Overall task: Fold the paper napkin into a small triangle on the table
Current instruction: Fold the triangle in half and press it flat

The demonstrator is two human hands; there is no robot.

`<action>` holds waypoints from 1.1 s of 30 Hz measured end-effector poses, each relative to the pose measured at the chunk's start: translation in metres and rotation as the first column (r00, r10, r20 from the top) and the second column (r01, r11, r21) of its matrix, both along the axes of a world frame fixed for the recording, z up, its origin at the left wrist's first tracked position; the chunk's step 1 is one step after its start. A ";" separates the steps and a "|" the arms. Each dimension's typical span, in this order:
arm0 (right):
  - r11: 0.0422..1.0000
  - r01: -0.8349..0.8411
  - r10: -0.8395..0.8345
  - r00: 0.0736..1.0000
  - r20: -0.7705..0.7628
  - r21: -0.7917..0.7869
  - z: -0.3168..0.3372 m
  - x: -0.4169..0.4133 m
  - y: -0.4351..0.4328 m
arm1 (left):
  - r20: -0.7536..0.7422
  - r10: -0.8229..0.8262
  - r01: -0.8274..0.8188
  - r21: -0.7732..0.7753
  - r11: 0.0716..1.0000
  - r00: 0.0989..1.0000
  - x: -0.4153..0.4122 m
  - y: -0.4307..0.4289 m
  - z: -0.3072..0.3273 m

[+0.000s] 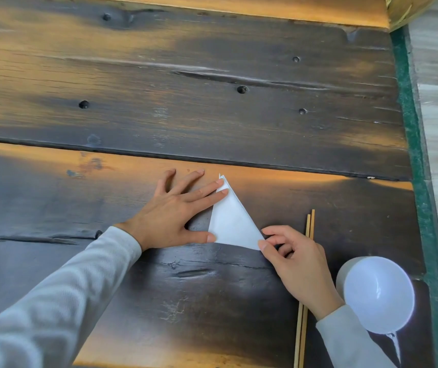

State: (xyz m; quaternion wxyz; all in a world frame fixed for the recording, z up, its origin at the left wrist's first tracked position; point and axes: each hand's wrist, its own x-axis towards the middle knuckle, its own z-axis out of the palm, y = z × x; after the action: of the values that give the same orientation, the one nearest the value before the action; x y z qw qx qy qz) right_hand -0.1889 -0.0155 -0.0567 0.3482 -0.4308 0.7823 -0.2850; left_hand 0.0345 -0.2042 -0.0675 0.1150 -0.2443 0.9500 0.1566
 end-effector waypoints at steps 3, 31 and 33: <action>1.000 0.004 -0.003 1.000 -0.031 0.020 0.003 -0.005 -0.005 | -0.006 0.017 -0.017 -0.055 0.998 1.000 0.003 0.003 0.001; 0.853 -0.469 0.520 0.721 -0.458 0.229 -0.012 0.104 -0.025 | 0.004 0.006 -0.005 -0.235 0.972 1.000 0.009 0.017 -0.006; 0.845 -0.457 0.535 0.699 -0.476 0.279 -0.013 0.096 -0.019 | 0.015 0.006 -0.002 -0.235 0.972 1.000 0.008 0.016 -0.006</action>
State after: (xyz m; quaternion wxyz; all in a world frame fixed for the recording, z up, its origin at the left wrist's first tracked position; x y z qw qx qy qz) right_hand -0.0932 -0.0347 -0.0700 0.2084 -0.6622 0.7197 0.0069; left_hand 0.0425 -0.1878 -0.0733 0.0926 -0.2594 0.9604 0.0414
